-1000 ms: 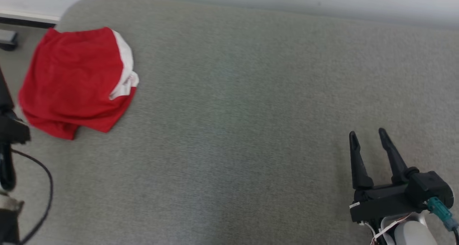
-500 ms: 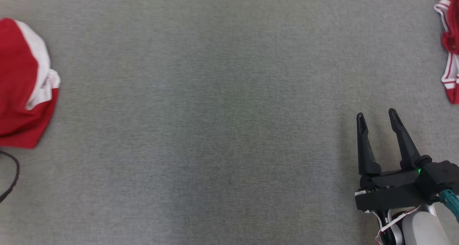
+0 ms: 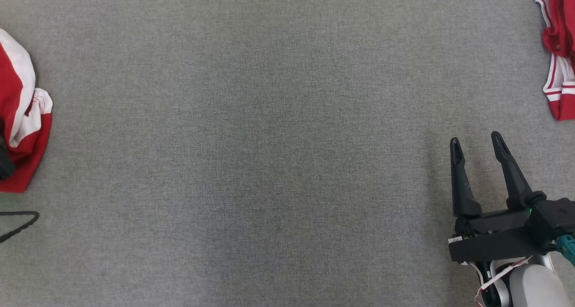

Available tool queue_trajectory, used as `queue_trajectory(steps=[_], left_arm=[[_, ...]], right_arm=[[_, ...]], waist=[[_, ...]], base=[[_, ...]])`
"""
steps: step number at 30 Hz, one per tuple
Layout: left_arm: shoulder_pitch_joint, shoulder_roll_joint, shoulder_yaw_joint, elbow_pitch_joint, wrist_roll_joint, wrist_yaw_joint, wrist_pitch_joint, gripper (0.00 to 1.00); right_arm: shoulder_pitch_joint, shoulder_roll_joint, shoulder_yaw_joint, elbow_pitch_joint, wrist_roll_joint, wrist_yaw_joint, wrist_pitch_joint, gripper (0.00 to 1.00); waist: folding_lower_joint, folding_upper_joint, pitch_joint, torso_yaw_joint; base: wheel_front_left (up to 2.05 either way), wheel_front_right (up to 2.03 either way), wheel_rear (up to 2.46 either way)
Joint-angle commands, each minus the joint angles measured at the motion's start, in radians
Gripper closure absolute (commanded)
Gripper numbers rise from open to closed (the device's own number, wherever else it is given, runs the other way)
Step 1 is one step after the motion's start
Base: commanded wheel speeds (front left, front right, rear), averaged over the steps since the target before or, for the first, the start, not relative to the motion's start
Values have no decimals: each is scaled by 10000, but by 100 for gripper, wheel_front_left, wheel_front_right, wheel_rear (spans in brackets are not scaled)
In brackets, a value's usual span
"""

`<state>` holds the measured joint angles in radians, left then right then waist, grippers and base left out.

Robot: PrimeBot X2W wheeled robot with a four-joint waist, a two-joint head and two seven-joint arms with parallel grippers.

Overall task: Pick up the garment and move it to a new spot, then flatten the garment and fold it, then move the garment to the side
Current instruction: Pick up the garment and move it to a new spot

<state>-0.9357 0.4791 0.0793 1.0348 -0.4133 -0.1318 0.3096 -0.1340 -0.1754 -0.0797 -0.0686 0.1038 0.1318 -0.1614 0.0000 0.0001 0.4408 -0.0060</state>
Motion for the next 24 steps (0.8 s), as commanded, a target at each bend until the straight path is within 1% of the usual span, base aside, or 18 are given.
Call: queue_trajectory(steps=[1, 5, 6, 7, 8, 11, 13, 19, 22, 24], left_arm=[[-3, 0, -35, 238, -25, 27, 188, 0], [-59, -77, -19, 786, -226, 27, 595, 0], [-18, -111, -59, 914, -250, 27, 676, 20], [9, -94, -115, 954, -207, 27, 597, 93], [24, -70, -125, 979, -191, 44, 439, 100], [61, 24, -240, 933, -4, 85, -191, 100], [-27, 53, -241, 784, 27, 167, -848, 100], [-549, 243, -549, 186, 419, 135, -2897, 100], [-862, 389, -792, -181, 654, 91, -3569, 100], [-1040, 380, -879, -420, 612, 89, -3907, 100]], right_arm=[[25, 22, 26, -75, -53, -27, 36, 0], [-15, 4, 85, -129, -66, -27, 144, 0], [-21, -10, 110, -129, -58, -27, 162, 0], [-8, -21, 129, -135, -45, -27, 166, 0], [13, -34, 131, -135, -23, -27, 158, 0], [102, -6, 102, -156, -17, -27, 184, 0], [114, 52, 53, -163, -51, -27, 189, 0], [92, 211, 82, 109, 56, -27, 32, 0], [120, 339, 180, 370, 98, -27, -125, 0], [127, 403, 218, 601, 167, -27, -259, 0]], waist=[[0, -1, -20, 14], [0, -1, -76, -12], [0, -1, -97, -28], [0, -1, -112, -44], [0, -1, -130, -54], [0, -1, -209, -64], [0, -1, -285, -44], [0, -1, -703, 67], [0, -1, -1011, 64], [0, -1, -1221, 24]], base=[[0, 0, 0], [0, 0, 0], [0, 0, 0], [0, 0, 0], [0, 0, 0], [0, 0, 0], [0, 0, 0], [0, 0, 0], [0, 0, 0], [0, 0, 0]])
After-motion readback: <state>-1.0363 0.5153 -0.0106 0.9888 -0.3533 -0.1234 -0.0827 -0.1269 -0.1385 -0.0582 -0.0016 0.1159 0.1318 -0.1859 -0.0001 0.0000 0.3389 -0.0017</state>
